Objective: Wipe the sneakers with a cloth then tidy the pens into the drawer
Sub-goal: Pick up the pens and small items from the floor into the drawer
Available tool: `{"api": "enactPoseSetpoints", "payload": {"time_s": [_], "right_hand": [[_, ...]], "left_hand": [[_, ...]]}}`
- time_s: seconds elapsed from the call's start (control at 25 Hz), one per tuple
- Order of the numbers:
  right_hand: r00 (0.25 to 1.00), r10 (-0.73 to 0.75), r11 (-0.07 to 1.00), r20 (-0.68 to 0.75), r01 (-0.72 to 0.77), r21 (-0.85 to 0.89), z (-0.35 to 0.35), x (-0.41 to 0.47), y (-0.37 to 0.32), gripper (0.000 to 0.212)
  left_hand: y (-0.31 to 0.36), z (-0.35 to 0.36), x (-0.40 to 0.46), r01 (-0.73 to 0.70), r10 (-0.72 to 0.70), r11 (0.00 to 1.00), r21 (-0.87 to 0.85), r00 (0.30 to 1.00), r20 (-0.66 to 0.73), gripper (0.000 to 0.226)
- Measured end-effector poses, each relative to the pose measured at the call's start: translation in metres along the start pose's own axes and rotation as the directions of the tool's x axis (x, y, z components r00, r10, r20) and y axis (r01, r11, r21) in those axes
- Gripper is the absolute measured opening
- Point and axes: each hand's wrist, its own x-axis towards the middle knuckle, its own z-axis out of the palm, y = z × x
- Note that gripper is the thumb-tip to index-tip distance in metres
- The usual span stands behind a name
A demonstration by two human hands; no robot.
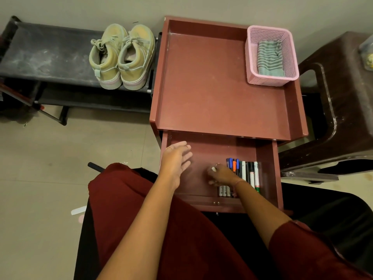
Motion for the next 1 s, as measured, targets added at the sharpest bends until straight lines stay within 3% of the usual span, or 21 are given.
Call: {"api": "enactPoseSetpoints", "payload": {"time_s": [0.04, 0.12, 0.28, 0.52, 0.8, 1.0], "right_hand": [[0.999, -0.04, 0.977, -0.032, 0.032, -0.211, 0.001, 0.004, 0.001, 0.022], [0.992, -0.106, 0.831, -0.064, 0.053, -0.554, 0.005, 0.007, -0.003, 0.022], [0.995, -0.084, 0.609, -0.063, 0.001, -0.793, 0.016, 0.015, -0.004, 0.032], [1.0, -0.021, 0.526, 0.0, 0.011, -0.85, 0.014, 0.021, 0.003, 0.029], [0.993, -0.117, 0.532, -0.03, 0.037, -0.846, 0.002, 0.019, 0.001, 0.037], [0.988, -0.154, 0.57, -0.017, 0.075, -0.818, -0.002, 0.018, 0.004, 0.031]], "left_hand": [[0.0, 0.001, 0.0, 0.007, -0.007, 1.0, 0.003, 1.0, 0.01, 0.016], [0.0, 0.003, 0.0, 0.012, -0.013, 1.0, 0.011, 1.0, 0.026, 0.015], [0.0, 0.004, -0.001, 0.021, -0.021, 1.0, 0.015, 0.999, 0.029, 0.014], [0.0, 0.002, 0.0, 0.025, -0.025, 1.0, 0.007, 0.999, 0.036, 0.016], [-0.001, 0.003, 0.0, 0.02, -0.021, 1.0, 0.013, 0.999, 0.048, 0.017], [-0.001, 0.003, -0.001, 0.021, -0.022, 1.0, 0.021, 0.998, 0.053, 0.018]]}}
